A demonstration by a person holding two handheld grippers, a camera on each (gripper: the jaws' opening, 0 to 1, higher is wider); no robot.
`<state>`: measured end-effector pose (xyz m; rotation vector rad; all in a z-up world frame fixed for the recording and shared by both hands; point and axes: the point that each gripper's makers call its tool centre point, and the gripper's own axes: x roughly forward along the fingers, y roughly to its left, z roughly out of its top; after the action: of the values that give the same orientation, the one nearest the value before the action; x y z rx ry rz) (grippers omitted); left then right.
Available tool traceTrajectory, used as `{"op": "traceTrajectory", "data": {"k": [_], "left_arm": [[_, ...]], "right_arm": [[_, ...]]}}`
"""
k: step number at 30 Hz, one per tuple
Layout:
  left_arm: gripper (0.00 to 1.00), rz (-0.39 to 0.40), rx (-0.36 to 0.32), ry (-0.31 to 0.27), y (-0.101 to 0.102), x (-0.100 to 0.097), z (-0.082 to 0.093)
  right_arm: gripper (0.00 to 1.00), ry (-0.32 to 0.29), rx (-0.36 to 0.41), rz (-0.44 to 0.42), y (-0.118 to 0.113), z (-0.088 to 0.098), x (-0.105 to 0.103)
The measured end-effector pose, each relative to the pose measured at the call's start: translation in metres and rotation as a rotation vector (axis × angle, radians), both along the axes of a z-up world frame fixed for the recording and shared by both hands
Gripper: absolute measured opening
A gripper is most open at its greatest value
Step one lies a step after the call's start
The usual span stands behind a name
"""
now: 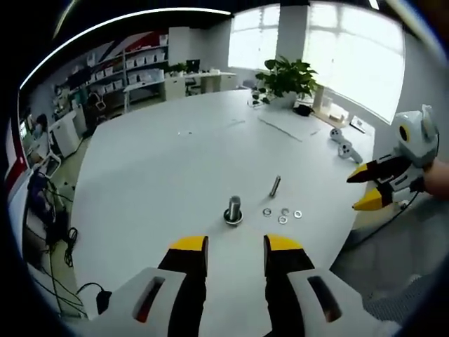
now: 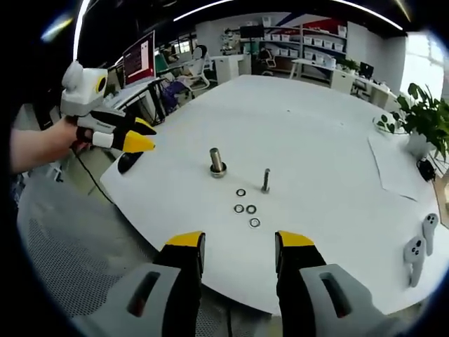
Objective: Place the washer onto the threaded stud by aligning its center hole with the stud, sliding it down to the base, and recovering from edge contact or off-axis alignment until the washer reaches the visible bottom stop.
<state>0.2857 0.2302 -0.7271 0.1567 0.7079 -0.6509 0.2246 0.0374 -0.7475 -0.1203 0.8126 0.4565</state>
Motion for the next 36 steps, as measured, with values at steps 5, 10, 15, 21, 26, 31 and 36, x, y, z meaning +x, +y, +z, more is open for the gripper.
{"op": "traceTrajectory", "data": {"k": [5, 10, 15, 21, 26, 31, 36], "left_arm": [[0.30, 0.016, -0.044, -0.013, 0.004, -0.006, 0.010], [0.30, 0.014, -0.054, -0.007, 0.009, -0.011, 0.007], [0.31, 0.018, -0.075, -0.016, 0.009, -0.022, 0.013], [0.31, 0.002, -0.100, -0.037, 0.003, -0.026, 0.023], [0.31, -0.002, -0.100, -0.059, 0.006, -0.026, 0.029], [0.32, 0.020, -0.119, -0.063, 0.011, -0.025, 0.035], [0.34, 0.040, -0.118, -0.056, 0.015, -0.025, 0.032]], "right_arm": [[0.42, -0.004, -0.010, 0.001, 0.000, -0.001, 0.000], [0.44, 0.013, -0.054, 0.003, -0.005, -0.009, 0.000], [0.44, -0.012, -0.046, -0.029, -0.009, -0.001, 0.003], [0.45, 0.005, -0.064, -0.047, -0.015, -0.007, 0.003], [0.45, -0.017, -0.070, -0.060, -0.019, -0.002, 0.006], [0.45, -0.005, -0.072, -0.051, -0.018, -0.006, 0.006], [0.45, -0.001, -0.077, -0.026, -0.014, -0.007, 0.004]]}}
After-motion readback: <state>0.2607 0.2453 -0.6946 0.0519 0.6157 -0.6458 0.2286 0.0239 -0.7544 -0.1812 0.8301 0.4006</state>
